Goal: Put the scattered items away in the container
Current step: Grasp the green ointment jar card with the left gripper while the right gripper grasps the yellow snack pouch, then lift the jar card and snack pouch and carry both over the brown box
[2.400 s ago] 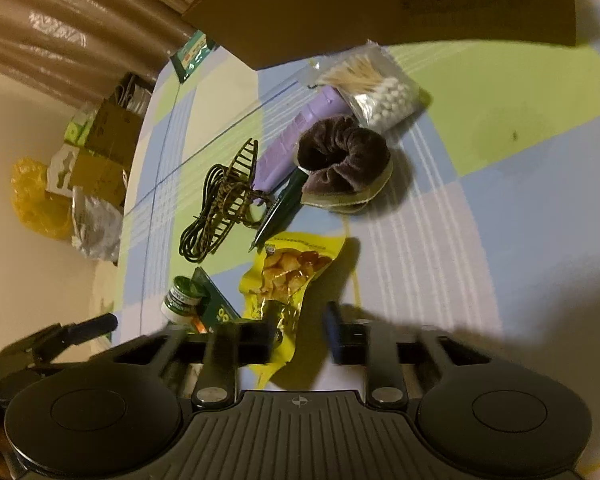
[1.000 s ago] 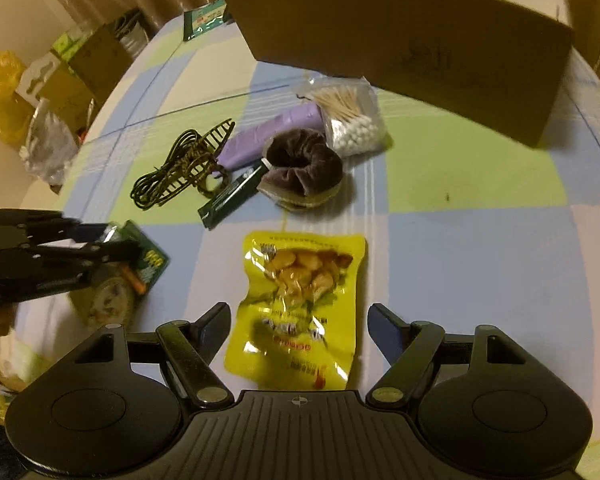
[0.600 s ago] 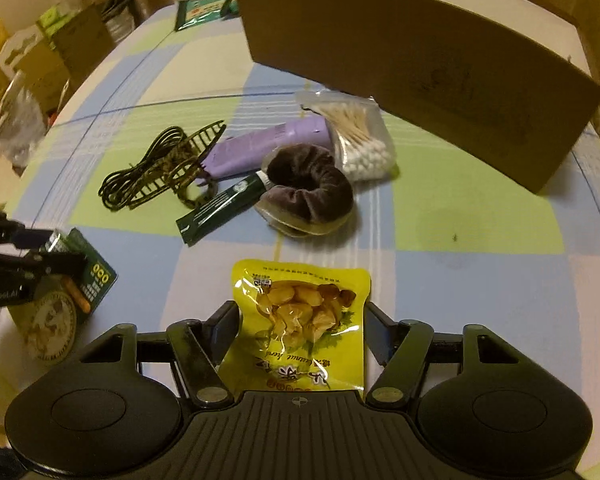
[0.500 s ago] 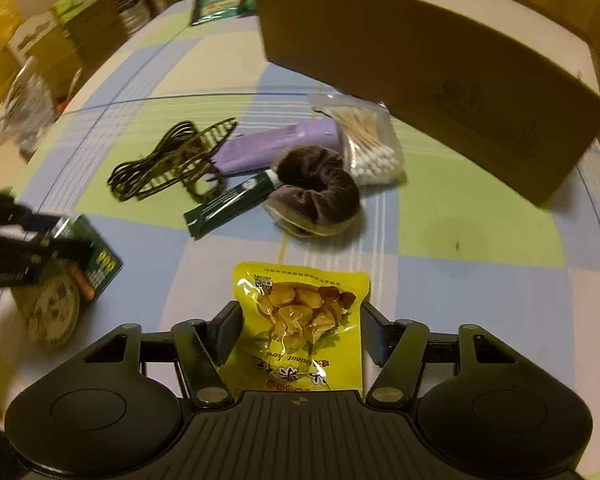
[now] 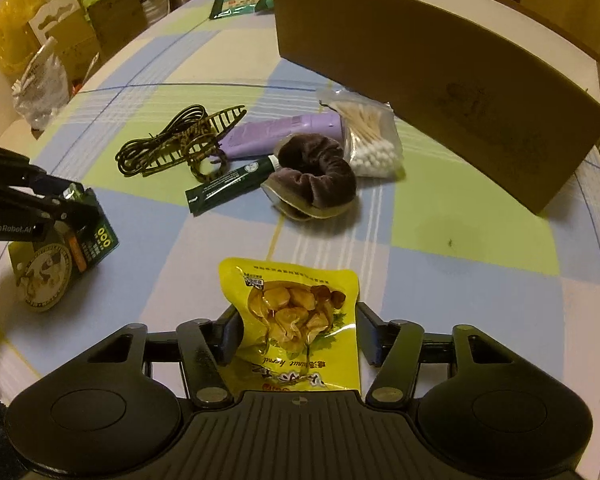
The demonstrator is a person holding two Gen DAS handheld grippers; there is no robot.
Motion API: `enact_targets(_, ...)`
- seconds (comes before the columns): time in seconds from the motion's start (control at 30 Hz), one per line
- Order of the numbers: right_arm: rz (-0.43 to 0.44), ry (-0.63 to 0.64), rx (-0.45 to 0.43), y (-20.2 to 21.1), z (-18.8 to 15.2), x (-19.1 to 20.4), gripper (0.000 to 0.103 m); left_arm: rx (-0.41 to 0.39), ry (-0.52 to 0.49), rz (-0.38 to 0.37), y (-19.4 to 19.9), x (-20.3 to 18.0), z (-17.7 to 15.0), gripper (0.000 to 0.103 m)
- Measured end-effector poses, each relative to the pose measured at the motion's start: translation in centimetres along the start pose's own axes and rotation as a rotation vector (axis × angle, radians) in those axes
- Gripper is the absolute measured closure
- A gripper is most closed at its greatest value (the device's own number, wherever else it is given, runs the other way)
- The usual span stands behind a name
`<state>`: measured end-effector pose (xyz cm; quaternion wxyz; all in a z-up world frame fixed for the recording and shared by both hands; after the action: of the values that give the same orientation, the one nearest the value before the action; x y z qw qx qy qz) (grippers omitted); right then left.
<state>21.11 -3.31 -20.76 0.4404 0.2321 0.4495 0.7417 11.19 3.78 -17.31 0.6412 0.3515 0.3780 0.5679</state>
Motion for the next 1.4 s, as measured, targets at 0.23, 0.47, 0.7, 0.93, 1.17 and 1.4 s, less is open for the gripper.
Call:
enact_targets(0.23, 0.018, 0.029, -0.012, 0.1, -0.3, 0.0, 0.045, 0.013, 0.034, 0.028, 0.5, 0.2, -1.0, 0.067)
enact_targets(0.47, 0.027, 0.033, -0.014, 0.6, -0.3, -0.5, 0.05, 0.011, 0.009, 0.044, 0.7, -0.6, -1.0, 0.075)
enact_targets(0.7, 0.019, 0.008, -0.027, 2.0, -0.3, -2.2, 0.051, -0.009, -0.004, 0.026, 1.8, -2.1, 0.0, 0.075)
enact_targets(0.93, 0.004, -0.048, -0.089, 4.6, 0.8, -4.8, 0.051, -0.084, -0.045, 0.005, 3.6, -4.2, 3.0, 0.075)
enact_targets(1.17, -0.002, -0.08, -0.117, 6.1, 2.1, -7.1, 0.051, -0.14, -0.096, -0.024, 4.4, -6.4, 6.5, 0.075)
enact_targets(1.4, 0.032, -0.097, -0.173, 8.1, 4.7, -9.3, 0.051, -0.198, -0.141, -0.053, 4.8, -8.9, 10.1, 0.075)
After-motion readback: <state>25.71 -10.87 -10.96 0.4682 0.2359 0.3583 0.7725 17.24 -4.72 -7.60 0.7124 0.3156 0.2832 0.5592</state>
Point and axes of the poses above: each gripper's, at about its wrist camera, not at the fingertips, and y roughly against the way its jaws point, x to its left, z to its top, the point moved 7 cm from there along -y, roughly the way its jaws point, and after that the axes turned 8 degrees about -z, right-handed, at the moved point
